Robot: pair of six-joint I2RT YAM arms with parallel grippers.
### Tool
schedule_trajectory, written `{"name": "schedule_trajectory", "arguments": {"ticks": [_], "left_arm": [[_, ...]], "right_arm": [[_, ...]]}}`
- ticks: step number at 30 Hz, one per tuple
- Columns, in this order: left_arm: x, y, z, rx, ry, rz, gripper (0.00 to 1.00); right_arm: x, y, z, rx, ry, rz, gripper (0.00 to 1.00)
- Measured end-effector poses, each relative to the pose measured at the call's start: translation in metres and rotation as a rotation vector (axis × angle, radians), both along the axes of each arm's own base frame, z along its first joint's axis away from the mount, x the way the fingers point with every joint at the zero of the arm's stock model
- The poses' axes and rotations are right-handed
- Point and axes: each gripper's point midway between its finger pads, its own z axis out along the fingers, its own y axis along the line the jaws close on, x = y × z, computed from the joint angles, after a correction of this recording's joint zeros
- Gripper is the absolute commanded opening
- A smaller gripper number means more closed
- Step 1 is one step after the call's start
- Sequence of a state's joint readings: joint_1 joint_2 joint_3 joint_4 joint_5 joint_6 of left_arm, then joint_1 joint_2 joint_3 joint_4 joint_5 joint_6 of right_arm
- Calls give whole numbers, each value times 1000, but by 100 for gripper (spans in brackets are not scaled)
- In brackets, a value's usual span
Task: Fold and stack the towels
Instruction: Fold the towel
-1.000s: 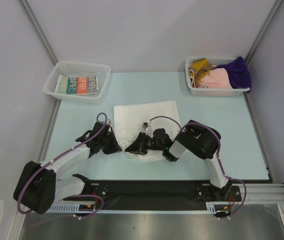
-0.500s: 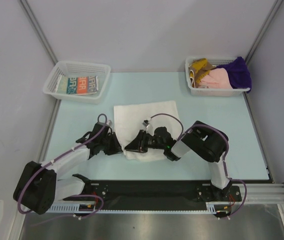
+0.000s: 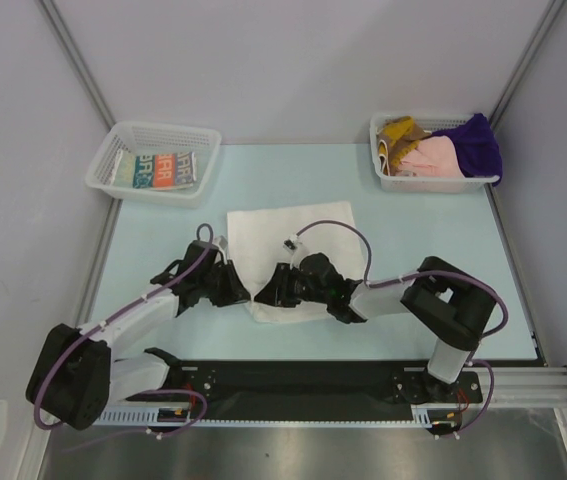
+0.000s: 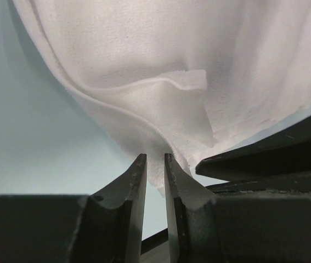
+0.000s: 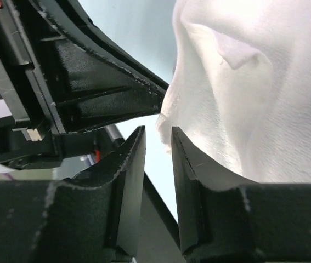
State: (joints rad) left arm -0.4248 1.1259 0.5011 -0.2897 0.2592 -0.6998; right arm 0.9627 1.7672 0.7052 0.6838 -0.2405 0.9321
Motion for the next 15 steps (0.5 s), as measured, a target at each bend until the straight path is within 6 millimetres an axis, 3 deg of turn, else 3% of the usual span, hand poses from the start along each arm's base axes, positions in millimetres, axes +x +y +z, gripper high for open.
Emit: {"name": "schedule_trajectory", "arguments": {"ticks": [5, 9, 12, 15], "left_arm": [[1, -2, -2, -1, 19, -6, 24], [5, -4, 12, -14, -18, -4, 25], [5, -4, 26, -33, -60, -4, 26], [3, -3, 34, -43, -82, -4, 26]], "right_arm": [[5, -11, -3, -110, -70, -41, 28], [9, -16, -11, -203, -106, -68, 24], [7, -9, -13, -264, -141, -65, 24], [0, 10, -10, -306, -193, -37, 25]]}}
